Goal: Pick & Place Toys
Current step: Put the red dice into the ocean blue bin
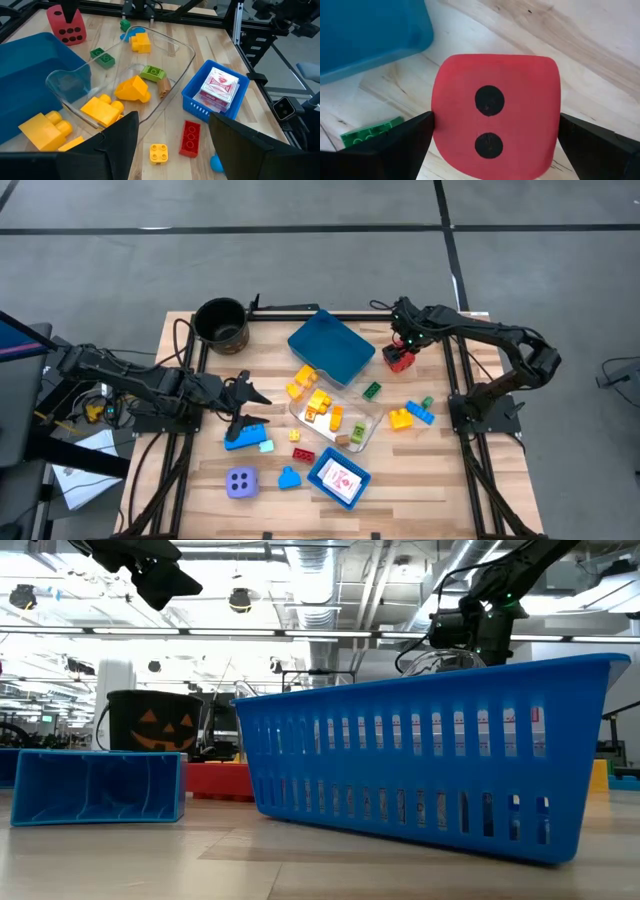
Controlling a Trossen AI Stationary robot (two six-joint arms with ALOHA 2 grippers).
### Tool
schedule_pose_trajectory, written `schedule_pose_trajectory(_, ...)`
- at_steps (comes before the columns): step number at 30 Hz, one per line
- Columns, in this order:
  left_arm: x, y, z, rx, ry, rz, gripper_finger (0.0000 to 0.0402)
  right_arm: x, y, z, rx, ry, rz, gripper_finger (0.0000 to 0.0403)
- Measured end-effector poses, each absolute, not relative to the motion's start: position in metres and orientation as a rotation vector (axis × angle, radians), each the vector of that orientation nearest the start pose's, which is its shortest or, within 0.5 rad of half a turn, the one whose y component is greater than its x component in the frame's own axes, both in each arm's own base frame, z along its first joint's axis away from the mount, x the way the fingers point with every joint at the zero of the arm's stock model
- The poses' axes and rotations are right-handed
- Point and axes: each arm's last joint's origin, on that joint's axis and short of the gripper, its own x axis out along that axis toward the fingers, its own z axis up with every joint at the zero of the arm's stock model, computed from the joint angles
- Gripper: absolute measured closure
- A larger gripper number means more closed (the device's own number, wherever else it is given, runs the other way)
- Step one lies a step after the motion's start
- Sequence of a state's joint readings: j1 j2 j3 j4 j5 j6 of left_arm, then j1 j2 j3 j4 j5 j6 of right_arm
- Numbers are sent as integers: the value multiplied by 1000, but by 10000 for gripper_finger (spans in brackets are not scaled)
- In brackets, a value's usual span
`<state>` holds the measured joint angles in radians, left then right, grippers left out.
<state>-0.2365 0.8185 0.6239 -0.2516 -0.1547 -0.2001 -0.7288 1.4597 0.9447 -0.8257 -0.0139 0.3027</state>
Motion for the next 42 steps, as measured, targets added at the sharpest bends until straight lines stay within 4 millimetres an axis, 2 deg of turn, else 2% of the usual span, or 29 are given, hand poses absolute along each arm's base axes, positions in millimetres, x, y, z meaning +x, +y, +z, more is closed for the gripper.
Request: schedule_pose_trajectory(42, 181, -39, 262, -105, 465, -32, 165, 187, -167, 207, 727, 1203, -804, 3)
